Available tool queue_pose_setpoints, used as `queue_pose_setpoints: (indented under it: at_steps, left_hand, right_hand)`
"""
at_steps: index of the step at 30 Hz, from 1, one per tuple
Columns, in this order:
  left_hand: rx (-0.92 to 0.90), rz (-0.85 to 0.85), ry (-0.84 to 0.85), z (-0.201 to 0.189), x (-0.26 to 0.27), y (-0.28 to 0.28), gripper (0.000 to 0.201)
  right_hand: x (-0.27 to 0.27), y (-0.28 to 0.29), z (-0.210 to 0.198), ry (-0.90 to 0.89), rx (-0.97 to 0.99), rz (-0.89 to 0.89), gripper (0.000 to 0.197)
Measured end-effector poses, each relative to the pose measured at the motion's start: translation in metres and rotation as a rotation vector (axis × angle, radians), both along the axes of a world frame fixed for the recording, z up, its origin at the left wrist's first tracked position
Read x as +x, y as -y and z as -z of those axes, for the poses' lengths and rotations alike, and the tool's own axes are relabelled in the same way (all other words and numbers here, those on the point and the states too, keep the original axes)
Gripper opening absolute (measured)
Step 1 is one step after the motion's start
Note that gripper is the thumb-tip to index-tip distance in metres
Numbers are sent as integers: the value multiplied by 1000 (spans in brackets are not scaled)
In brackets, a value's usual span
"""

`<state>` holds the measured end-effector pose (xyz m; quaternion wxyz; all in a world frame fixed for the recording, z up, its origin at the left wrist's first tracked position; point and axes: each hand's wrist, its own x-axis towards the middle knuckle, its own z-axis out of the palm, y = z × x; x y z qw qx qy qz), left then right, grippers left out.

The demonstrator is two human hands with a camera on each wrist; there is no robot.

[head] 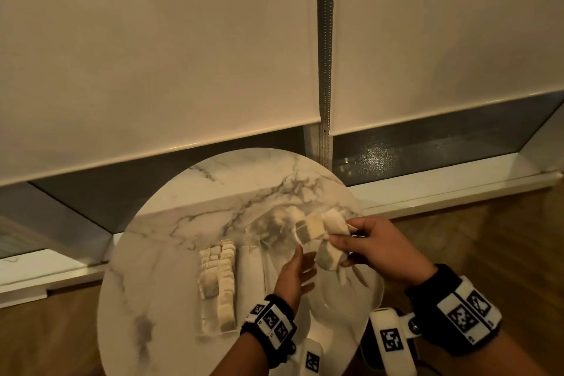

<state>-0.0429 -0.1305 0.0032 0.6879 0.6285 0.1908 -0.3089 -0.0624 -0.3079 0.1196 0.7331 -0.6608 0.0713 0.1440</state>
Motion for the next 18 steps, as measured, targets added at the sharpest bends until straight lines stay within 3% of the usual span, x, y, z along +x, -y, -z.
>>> queue_pose_setpoints:
  at_steps: [3, 9, 15, 18]
  left_hand:
    - [-96, -65, -116, -3, -4, -5, 59]
    - [-499, -360, -295, -10, -9, -46, 64]
    - [-713, -521, -94, -42, -10, -98, 47]
    - [-711, -582, -3, -43, -14, -134, 29]
  right_hand:
    - [6, -14, -8, -26, 121, -19, 15]
    - [18, -66, -15, -95, 296, -151, 24]
    - [26, -144, 2, -245, 428, -297, 25]
    - [30, -184, 20, -273, 365, -340, 27]
